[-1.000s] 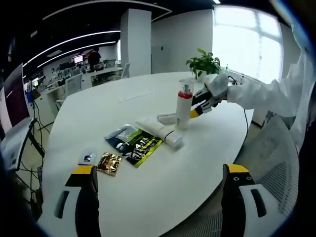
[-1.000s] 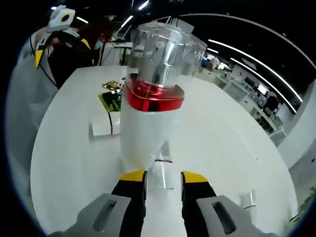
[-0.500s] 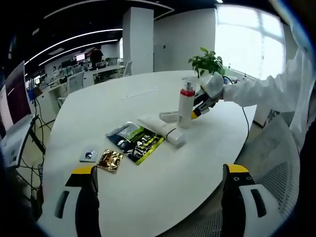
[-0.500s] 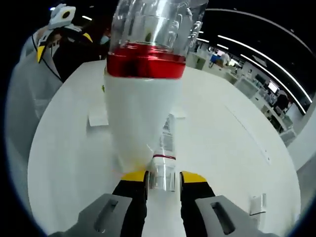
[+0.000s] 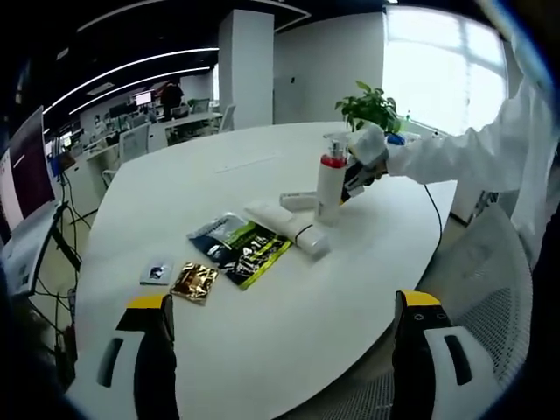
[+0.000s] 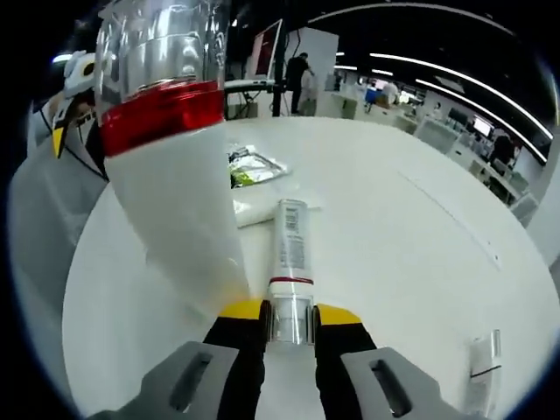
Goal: Arrange the skincare products in the storage area until every visible bottle or jar stands upright without overlapping.
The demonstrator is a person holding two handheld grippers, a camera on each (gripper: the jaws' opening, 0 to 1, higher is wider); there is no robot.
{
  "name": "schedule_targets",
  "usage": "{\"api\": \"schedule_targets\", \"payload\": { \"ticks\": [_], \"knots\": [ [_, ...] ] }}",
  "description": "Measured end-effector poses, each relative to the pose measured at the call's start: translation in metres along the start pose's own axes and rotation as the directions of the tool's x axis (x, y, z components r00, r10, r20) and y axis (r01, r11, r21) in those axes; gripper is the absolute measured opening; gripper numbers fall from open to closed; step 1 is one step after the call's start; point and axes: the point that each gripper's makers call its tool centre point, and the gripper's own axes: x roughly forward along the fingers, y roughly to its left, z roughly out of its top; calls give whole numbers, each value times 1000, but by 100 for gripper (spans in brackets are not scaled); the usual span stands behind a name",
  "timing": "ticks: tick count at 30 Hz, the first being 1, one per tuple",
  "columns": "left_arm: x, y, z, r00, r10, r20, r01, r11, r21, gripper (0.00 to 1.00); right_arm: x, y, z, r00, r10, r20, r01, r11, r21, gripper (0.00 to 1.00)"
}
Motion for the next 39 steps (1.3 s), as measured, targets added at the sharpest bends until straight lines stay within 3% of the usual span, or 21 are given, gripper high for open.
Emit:
{"api": "schedule_targets", "payload": {
  "ticks": [4,9,18,22,27,39],
  "knots": [
    [2,-1,1,1000,-3,0,3,1000,5,99,-1,2,1,1000,-13,11,14,1000,-24,12],
    [1,-2,4,1000,-9,11,9,1000,10,99,-10,-10,-6,995,-94,-19,94,995,-36,12],
    [2,-8,6,999,-32,19,31,999,25,98,-35,-5,-30,989,-149,-14,149,988,38,11],
    [5,-14,8,998,-52,24,51,998,35,98,-51,3,-40,981,-195,-20,196,979,63,10],
    [5,-17,13,997,-66,40,64,997,52,99,-65,20,-52,976,-214,-30,216,970,111,10],
    [2,-25,20,995,-81,61,76,994,81,98,-97,63,-78,971,-237,-46,241,961,138,10]
  ]
}}
